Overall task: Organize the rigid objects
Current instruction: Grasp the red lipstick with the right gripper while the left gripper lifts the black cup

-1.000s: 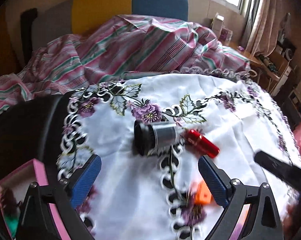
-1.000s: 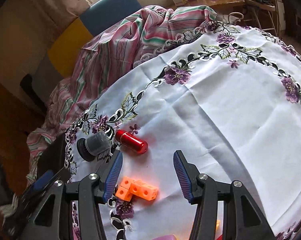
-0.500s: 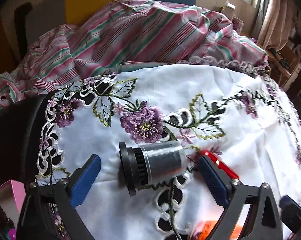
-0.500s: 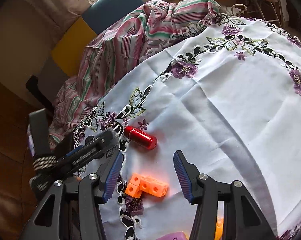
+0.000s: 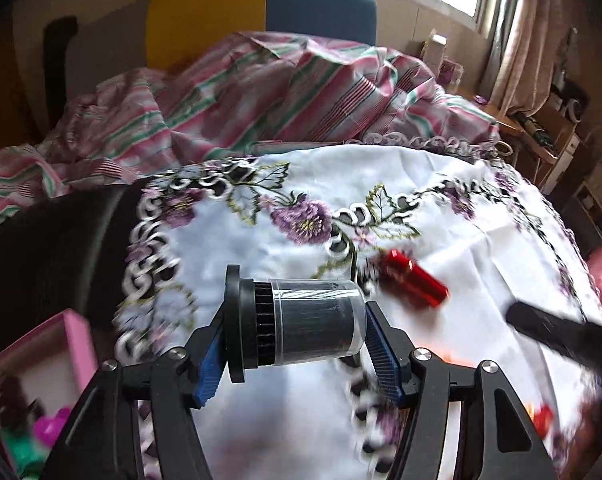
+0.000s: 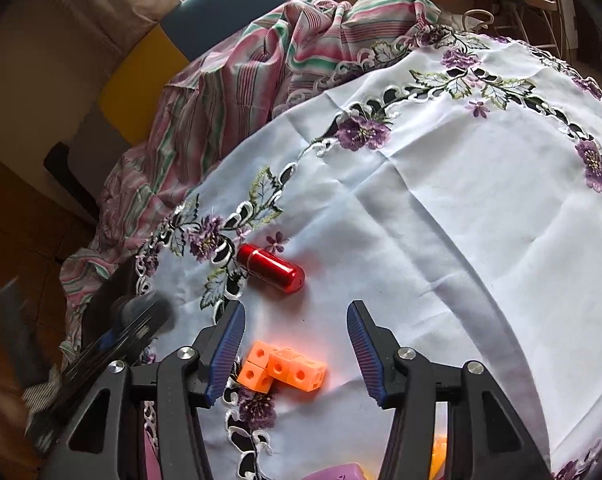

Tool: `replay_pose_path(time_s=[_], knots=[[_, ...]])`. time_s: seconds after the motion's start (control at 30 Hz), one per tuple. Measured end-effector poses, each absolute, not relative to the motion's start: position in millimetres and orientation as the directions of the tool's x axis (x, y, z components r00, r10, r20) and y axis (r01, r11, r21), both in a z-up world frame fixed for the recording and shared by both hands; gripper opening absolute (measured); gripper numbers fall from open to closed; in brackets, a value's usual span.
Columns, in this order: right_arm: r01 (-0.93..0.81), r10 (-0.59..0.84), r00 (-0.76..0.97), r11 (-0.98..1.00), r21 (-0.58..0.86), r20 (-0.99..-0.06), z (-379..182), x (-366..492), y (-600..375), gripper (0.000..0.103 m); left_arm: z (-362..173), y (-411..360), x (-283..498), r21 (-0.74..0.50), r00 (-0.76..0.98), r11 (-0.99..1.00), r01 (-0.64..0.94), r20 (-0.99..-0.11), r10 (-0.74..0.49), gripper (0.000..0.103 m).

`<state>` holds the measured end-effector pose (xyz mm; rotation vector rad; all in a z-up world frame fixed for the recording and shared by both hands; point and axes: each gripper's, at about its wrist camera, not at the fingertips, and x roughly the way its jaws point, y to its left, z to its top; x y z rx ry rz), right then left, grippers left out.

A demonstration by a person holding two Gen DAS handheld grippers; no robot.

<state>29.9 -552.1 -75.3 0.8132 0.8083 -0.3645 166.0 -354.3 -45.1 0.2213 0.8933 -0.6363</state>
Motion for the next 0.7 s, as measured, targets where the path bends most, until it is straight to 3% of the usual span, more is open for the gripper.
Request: replay_pose_path(time_s=[0.17,0.7], knots=[[0.558,0.039,0.629,0.673,0.486,-0.777,-81.3,36.0,-544.7,0.054,-30.8,-309.6,135.3,-0.089,0.469,0.79,0.607,-0.762,-0.447,0.063],[0.368,-0.057,0.488,0.918,0.146,-0.871,-87.2,134.3,-516.8,0.054,-19.0,-208.2,103.9,-0.163,0.474,0.824,0.543,-0.75,-0.461,0.063]])
